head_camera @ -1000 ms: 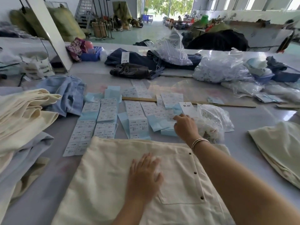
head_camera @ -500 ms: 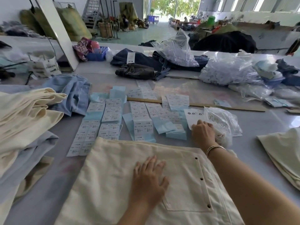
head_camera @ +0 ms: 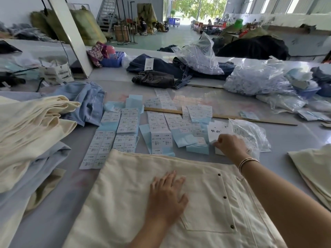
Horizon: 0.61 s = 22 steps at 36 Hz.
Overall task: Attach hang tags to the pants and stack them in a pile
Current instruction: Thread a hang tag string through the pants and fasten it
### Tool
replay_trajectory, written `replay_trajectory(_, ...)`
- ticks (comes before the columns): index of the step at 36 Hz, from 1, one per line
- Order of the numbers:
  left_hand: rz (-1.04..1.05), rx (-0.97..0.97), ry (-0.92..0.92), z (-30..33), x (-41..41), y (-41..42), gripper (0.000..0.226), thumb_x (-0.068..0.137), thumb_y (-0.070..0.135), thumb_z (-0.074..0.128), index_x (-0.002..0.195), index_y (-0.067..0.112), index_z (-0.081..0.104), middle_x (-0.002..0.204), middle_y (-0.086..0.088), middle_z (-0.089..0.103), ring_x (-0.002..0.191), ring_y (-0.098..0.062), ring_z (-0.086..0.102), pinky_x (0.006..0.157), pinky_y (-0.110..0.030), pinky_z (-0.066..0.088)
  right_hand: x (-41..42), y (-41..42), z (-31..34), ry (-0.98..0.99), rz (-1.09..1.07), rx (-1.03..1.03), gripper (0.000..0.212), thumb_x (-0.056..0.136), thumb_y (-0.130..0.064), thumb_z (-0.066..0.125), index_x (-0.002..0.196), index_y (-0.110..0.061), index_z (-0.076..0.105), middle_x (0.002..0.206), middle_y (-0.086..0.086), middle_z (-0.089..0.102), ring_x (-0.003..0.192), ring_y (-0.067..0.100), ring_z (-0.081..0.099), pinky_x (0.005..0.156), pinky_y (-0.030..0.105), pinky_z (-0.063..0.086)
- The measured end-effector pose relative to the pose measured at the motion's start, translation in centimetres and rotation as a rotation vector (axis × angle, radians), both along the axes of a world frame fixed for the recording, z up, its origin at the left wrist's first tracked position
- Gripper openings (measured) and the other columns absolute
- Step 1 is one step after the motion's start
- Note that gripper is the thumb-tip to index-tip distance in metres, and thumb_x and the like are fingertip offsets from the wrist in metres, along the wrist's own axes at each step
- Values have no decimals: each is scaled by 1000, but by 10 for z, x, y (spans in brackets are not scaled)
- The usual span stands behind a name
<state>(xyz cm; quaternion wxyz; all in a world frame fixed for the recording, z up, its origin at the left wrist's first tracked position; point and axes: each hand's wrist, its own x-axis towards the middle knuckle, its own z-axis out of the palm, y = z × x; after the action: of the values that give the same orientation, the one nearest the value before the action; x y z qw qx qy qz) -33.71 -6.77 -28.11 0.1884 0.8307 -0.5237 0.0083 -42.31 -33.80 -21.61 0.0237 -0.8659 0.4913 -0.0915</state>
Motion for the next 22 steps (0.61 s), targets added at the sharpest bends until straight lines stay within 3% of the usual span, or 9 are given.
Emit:
replay_trajectory(2, -1, -6, 11, 0, 0, -1, 47, 64, 52, 58, 107, 36, 71, 118, 6, 68, 108, -12, 65, 89, -43, 52, -2, -4, -3, 36, 24, 35, 31, 90, -43, 57, 67, -23, 51, 82, 5, 64, 73, 24, 52, 79, 36, 38)
replay_trajectory(5, 4, -18, 33, -1, -1, 0, 49, 63, 51, 62, 110, 38, 69, 122, 7, 66, 112, -11, 63, 93, -43, 49, -6, -11, -2, -102, -13, 144, 36, 93, -42, 53, 63, -21, 48, 76, 5, 58, 75, 26, 54, 71, 33, 34)
replay_trajectory(8, 17, -52, 179, -3, 3, -3, 41, 83, 47, 54, 124, 40, 60, 142, 15, 49, 134, -3, 40, 114, -35, 21, -7, -11, 8, -458, -109, 200, 30, 96, -32, 49, 80, -13, 67, 79, 15, 65, 79, 32, 60, 65, 31, 35)
replay_trajectory(9, 53, -88, 330, -1, 6, -5, 35, 89, 45, 52, 122, 40, 61, 141, 17, 49, 135, -2, 37, 115, -29, 15, -5, -6, 14, -613, -137, 147, 31, 97, -29, 49, 86, -8, 70, 78, 16, 65, 80, 35, 62, 65, 31, 36)
replay_trajectory(11, 163, -269, 834, 16, 13, -5, 27, 89, 40, 57, 110, 30, 70, 124, 9, 65, 123, -11, 53, 111, -30, 30, 4, 16, 27, -768, -55, -27, 26, 96, -22, 55, 97, -4, 73, 86, 19, 70, 82, 34, 64, 67, 29, 38)
replay_trajectory(14, 239, -617, 1636, 39, 32, -7, 52, 77, 49, 54, 110, 11, 70, 104, -6, 73, 102, -19, 66, 90, -31, 47, 23, 66, 38, -705, 348, -225, 19, 87, -11, 67, 105, -9, 73, 102, 11, 73, 84, 27, 68, 74, 35, 50)
replay_trajectory(16, 230, -688, 1839, 49, 48, -9, 56, 79, 57, 44, 109, 16, 67, 104, -6, 73, 102, -21, 64, 86, -36, 43, 33, 101, 35, -604, 607, -322, 18, 82, -11, 69, 99, -14, 76, 99, 3, 74, 81, 24, 69, 77, 38, 50)
replay_trajectory(20, 318, -729, 1801, 63, 72, -19, 40, 94, 48, 47, 108, 15, 64, 95, -7, 73, 85, -22, 68, 75, -33, 50, 43, 148, 8, -198, 1067, -442, 18, 85, -35, 59, 95, -32, 74, 98, -15, 72, 86, 9, 65, 82, 27, 45)
replay_trajectory(22, 457, -615, 1477, 60, 81, -22, 24, 96, 31, 54, 104, 12, 66, 93, -7, 71, 80, -21, 65, 68, -29, 49, 46, 150, -5, -176, 1156, -346, 22, 88, -45, 56, 93, -33, 73, 95, -16, 71, 90, 6, 63, 84, 27, 46)
